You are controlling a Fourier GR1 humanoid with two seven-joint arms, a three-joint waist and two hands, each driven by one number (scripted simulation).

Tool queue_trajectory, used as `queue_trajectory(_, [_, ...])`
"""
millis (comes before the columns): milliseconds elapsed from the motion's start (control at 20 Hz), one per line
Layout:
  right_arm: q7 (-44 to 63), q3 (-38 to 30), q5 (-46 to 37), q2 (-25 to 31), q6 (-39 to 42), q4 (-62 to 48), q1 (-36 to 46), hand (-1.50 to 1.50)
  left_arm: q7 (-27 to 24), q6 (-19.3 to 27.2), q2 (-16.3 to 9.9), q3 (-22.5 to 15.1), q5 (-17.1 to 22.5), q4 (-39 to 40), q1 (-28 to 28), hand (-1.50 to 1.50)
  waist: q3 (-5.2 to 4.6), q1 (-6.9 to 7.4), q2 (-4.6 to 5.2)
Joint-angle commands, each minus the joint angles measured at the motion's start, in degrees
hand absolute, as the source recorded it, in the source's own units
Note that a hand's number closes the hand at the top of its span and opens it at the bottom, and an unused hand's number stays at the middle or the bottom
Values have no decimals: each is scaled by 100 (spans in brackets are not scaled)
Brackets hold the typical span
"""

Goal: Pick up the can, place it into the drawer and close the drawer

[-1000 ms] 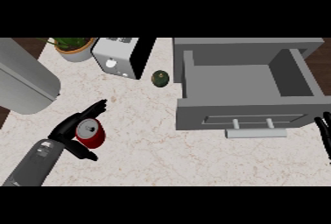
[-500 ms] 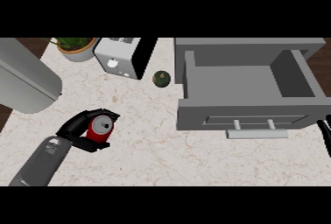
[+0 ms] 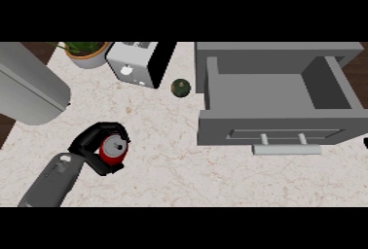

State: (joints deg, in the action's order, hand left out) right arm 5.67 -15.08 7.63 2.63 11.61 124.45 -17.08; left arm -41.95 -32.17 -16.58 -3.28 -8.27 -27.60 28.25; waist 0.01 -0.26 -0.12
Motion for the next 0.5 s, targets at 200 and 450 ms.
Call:
queue_trajectory(200, [-9, -33, -64, -72, -112, 5, 34, -150, 504, 2301, 382, 1872, 1486, 113, -121, 150, 7, 194, -18])
queue_trajectory(450, [24, -270, 219, 38, 61, 90, -85, -150, 1126, 2911, 816, 1645, 1563, -1344, -423, 150, 8, 95, -32])
